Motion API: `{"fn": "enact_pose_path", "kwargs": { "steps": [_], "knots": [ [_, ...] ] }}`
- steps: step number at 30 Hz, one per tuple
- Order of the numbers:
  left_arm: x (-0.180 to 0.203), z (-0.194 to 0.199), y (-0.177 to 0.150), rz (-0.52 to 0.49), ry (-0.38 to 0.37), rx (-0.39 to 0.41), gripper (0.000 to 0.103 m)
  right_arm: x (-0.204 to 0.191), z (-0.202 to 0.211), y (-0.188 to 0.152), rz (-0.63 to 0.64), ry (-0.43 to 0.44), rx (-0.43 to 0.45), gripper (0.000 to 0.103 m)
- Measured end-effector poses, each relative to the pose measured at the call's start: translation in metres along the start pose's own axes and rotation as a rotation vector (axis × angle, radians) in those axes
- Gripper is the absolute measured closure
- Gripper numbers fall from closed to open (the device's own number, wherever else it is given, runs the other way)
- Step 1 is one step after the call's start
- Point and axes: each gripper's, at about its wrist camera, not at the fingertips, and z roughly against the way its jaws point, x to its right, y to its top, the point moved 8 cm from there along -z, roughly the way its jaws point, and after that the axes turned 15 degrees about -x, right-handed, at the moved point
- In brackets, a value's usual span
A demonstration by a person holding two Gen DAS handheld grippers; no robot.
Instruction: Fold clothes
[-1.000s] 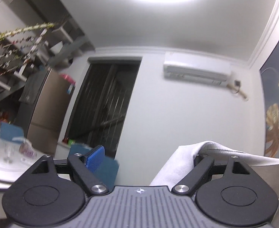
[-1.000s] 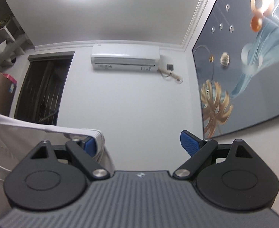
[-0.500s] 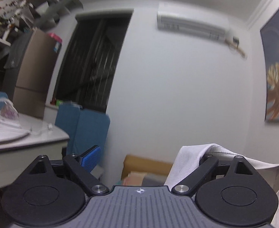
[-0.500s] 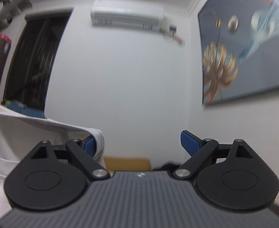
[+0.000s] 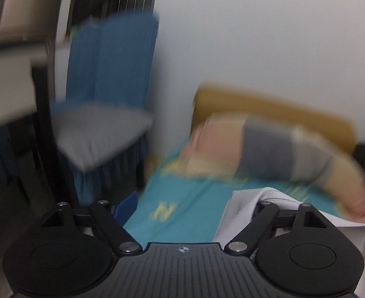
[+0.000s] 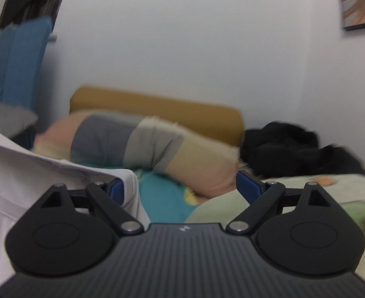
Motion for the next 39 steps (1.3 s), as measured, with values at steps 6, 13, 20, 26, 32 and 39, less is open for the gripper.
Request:
{"fn": "enact_pose_path", "kwargs": {
  "steps": [6, 13, 20, 26, 32, 39],
  "knots": [
    [-0.016, -0.111, -0.013, -0.054, -0.016, -0.299, 0.010, -0.050, -0.102, -0.030, 0.104, 0.083, -0.194, 0.013],
    [-0.004, -0.091, -0.011, -0.225, -0.093, -0.469, 0.002, -0.065, -0.105, -0.041, 0.100, 0.300, -0.374, 0.013],
    [-0.013, 0.042, -0.030, -0.151, -0.164, -0.295, 0.000, -0.052, 0.010, -0.032, 0.066, 0.344, -0.296, 0.013],
    [-0.046, 0.176, -0.092, -0.060, -0.236, -0.210, 0.000, -0.026, 0.154, -0.049, -0.010, 0.399, -0.180, 0.013],
    [-0.101, 0.264, -0.170, 0.113, -0.286, -0.233, 0.004, 0.020, 0.271, -0.092, -0.067, 0.408, -0.076, 0.013],
    [-0.158, 0.268, -0.220, 0.363, -0.344, -0.381, 0.019, 0.071, 0.326, -0.173, -0.189, 0.407, -0.116, 0.013]
  ]
}}
